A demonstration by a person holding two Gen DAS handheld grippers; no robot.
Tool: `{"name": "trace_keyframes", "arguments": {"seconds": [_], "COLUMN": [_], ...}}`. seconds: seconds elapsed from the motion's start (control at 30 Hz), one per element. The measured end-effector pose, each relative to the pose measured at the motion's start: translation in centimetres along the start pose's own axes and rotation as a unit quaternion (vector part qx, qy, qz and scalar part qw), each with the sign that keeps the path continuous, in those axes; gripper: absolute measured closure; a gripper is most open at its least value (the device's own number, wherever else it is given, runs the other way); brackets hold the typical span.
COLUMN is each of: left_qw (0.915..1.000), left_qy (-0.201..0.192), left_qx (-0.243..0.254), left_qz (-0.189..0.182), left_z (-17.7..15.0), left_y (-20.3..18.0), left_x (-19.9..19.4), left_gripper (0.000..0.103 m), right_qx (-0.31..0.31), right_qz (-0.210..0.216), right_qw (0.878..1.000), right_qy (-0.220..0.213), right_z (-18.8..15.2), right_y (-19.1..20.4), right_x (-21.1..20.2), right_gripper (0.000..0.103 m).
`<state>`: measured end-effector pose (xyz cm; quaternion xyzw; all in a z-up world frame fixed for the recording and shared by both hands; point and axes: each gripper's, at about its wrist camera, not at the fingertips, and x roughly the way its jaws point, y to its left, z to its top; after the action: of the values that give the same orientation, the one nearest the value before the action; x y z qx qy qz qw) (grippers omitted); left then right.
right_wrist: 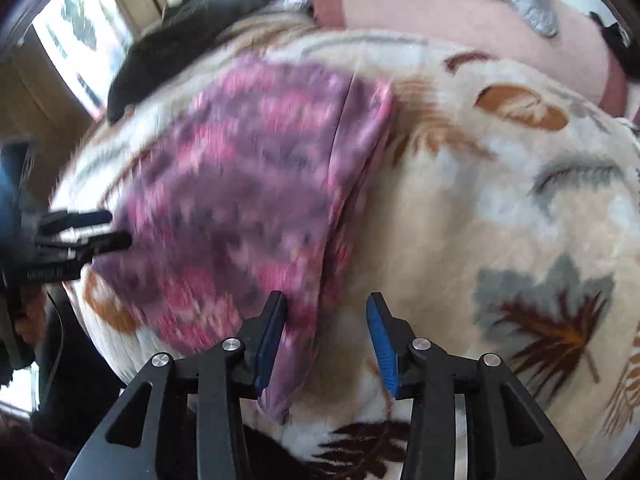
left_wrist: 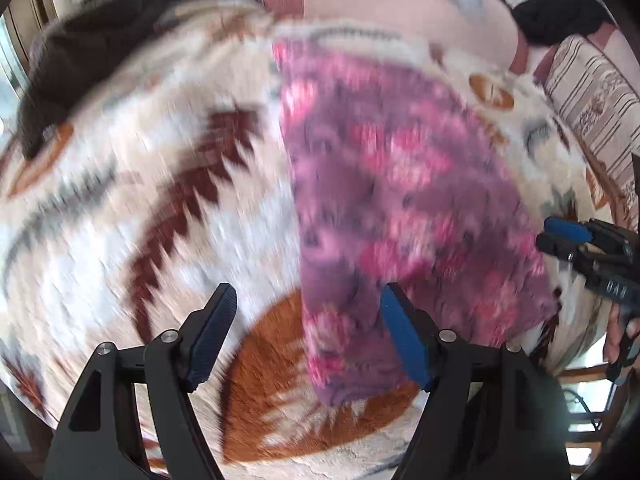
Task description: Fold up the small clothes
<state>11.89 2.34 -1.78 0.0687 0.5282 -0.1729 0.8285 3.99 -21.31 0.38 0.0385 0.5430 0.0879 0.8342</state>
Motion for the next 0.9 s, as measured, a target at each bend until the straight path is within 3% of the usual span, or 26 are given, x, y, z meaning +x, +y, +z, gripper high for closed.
{"name": "trace_keyframes", "arguments": {"seconds": [0.17,0.2,0.23,0.27,0.33,0.43,0.5,0.67,0.77,0.83,0.9], "left_qw": [0.9993,0.9991,0.9991,0.9990,0.9987,0.9979,0.9981,0.9985,0.9979,0.9966,0.9945], "left_qy": [0.002,0.010,0.017,0.027,0.028,0.006,-0.018,-0.014,0.017,0.032,0.024], "left_qx": [-0.034,-0.038,-0.037,-0.034,-0.037,-0.043,-0.044,-0.052,-0.060,-0.076,-0.101], "left_qz": [-0.018,-0.017,-0.013,-0.009,-0.021,-0.047,-0.039,-0.006,0.013,0.001,-0.014], "left_z": [2.6,2.7,2.7,2.2,2.0,3.5,6.1,11.0,11.4,11.0,10.5], "left_y": [0.5,0.3,0.1,-0.1,0.0,0.6,0.4,0.2,0.3,0.8,1.3], "left_x": [1.0,2.0,2.9,3.8,4.4,2.9,2.5,5.5,8.5,10.0,10.2], "left_gripper": [0.028,0.028,0.028,0.027,0.027,0.027,0.027,0.027,0.027,0.026,0.023], "right_qx": [0.075,0.078,0.072,0.051,0.031,0.070,0.101,0.135,0.137,0.125,0.107], "right_qz": [0.036,0.032,0.021,-0.006,-0.018,0.011,0.031,0.059,0.039,0.005,-0.004], "right_qw": [0.996,0.996,0.997,0.999,0.999,0.997,0.993,0.986,0.987,0.991,0.992], "right_qy": [-0.025,-0.022,-0.017,-0.002,-0.002,-0.025,-0.052,-0.080,-0.068,-0.039,-0.060], "right_z": [3.7,3.7,3.7,3.6,3.6,5.4,7.1,10.6,11.7,11.3,11.0], "right_y": [-1.5,-1.4,-1.3,-0.8,-0.5,-2.0,-3.1,-4.0,-4.0,-3.9,-3.6], "right_x": [1.2,2.1,2.9,4.4,5.2,3.9,3.2,4.7,7.6,9.7,9.7], "right_gripper": [0.057,0.061,0.071,0.077,0.074,0.072,0.070,0.070,0.070,0.076,0.076]}}
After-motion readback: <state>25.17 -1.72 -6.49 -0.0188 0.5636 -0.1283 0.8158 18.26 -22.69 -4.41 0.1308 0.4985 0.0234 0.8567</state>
